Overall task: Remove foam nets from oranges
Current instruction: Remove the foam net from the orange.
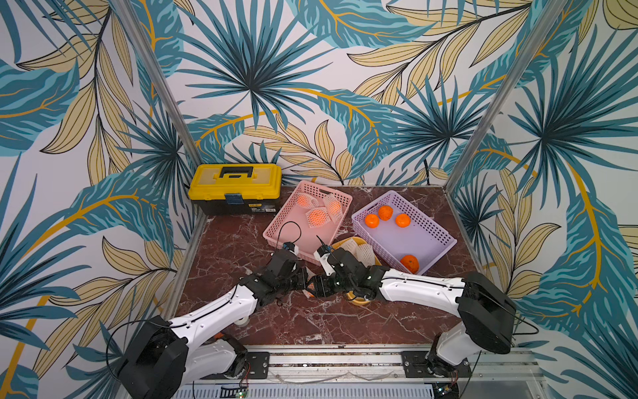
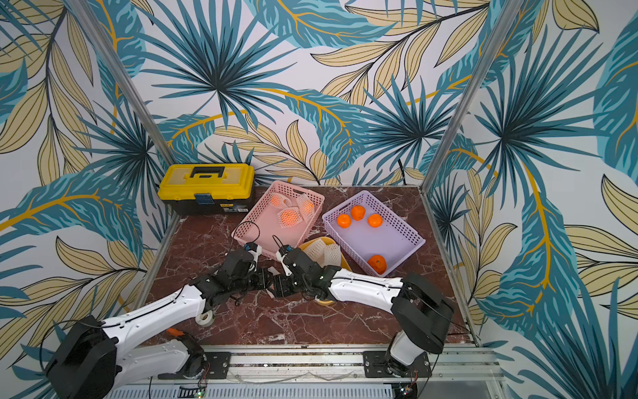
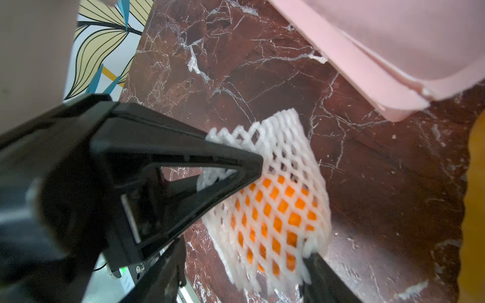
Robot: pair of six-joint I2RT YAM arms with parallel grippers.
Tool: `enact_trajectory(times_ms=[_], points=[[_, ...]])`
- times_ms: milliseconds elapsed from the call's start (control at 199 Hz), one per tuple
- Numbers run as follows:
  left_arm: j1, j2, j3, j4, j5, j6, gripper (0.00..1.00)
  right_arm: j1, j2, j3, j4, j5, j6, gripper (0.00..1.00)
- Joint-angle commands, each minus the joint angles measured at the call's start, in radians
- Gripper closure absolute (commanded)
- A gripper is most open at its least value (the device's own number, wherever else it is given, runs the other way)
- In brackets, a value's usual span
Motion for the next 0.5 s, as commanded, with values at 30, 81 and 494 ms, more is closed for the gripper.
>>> enact_trajectory(times_ms=[30, 81, 494], points=[[-0.004, -0.022, -0.004, -0.023, -0.040, 0.032, 1.00, -0.007, -0.068, 0.008, -0.026, -0.061, -0.070, 0.32], [-0.004, -0.024, -0.003, -0.023, -0.042, 0.036, 1.00, -0.009, -0.078, 0.004, -0.042, -0.063, -0.080, 0.31], [-0.004, -0.047, -0.004, -0.011, -0.013, 0.093, 1.00, -0.066, -0.050, -0.022, 0.012, -0.043, -0.167, 0.30]])
